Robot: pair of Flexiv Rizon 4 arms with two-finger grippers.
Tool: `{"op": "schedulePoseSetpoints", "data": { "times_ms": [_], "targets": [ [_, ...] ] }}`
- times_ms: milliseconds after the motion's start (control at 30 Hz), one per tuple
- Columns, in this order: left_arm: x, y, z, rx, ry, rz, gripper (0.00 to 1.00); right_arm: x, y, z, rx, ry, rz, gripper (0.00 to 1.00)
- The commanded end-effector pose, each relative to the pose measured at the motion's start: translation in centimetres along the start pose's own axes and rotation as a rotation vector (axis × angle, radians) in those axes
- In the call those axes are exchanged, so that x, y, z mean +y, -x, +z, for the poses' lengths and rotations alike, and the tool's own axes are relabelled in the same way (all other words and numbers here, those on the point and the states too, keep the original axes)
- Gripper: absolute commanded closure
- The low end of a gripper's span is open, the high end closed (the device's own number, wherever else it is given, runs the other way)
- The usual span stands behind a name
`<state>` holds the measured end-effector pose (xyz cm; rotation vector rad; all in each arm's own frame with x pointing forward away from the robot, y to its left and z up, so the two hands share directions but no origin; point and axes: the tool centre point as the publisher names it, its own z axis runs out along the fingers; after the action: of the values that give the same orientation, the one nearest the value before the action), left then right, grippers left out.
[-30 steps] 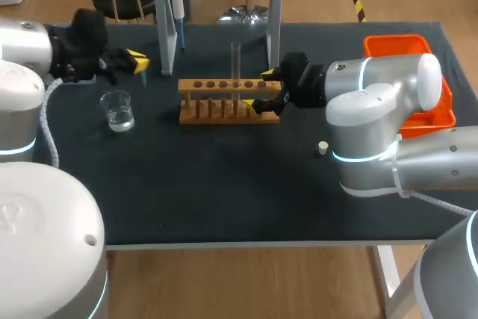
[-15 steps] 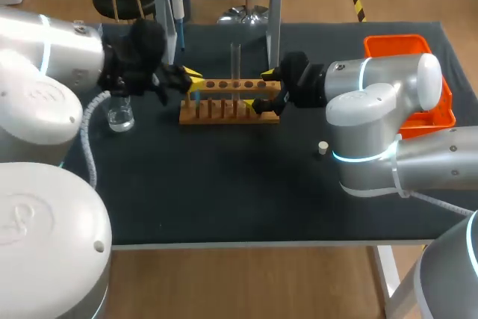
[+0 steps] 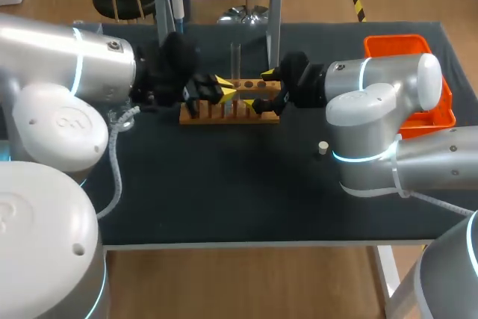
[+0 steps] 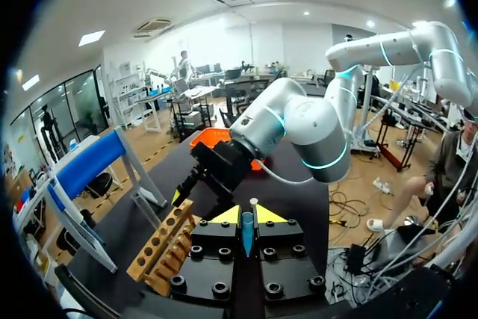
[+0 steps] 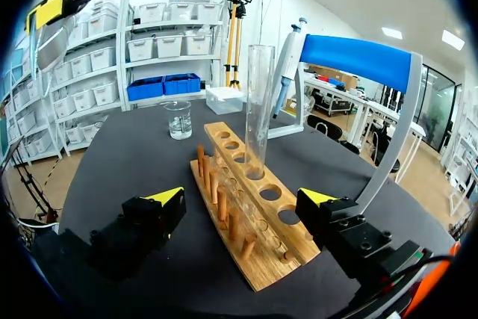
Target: Invert the test tube, pick up the pipette, mount the tip to pipette, aspirate from beaker and dispense into the tube, eject the tip, return the pipette, and cap with the stopper.
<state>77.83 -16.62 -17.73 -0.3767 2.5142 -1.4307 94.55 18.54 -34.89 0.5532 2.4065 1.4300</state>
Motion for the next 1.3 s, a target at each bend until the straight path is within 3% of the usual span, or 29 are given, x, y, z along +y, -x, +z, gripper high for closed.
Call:
{"op": "schedulePoseSetpoints", "data": {
  "times_ms": [33,467,833,1167,1300],
  "targets": [
    [-0.3,0.1,0.8,0.013,-0.007,0.0,1.0,0.0,-0.1,0.0,-0.002,0.001,0.0,0.0],
    [0.2,0.1,1.3,0.071,0.002,-0.034,1.0,0.0,-0.1,0.0,-0.002,0.001,0.0,0.0],
    [0.2,0.1,1.3,0.072,0.005,-0.035,1.0,0.0,-0.1,0.0,-0.002,0.001,0.0,0.0],
    [0.2,0.1,1.3,0.072,0.005,-0.035,1.0,1.4,-1.2,-5.8,0.035,0.086,-0.12,0.0],
    [0.2,0.1,1.3,0.072,0.005,-0.035,1.0,2.4,-1.8,-7.9,0.129,0.164,-0.118,0.0]
  ]
}}
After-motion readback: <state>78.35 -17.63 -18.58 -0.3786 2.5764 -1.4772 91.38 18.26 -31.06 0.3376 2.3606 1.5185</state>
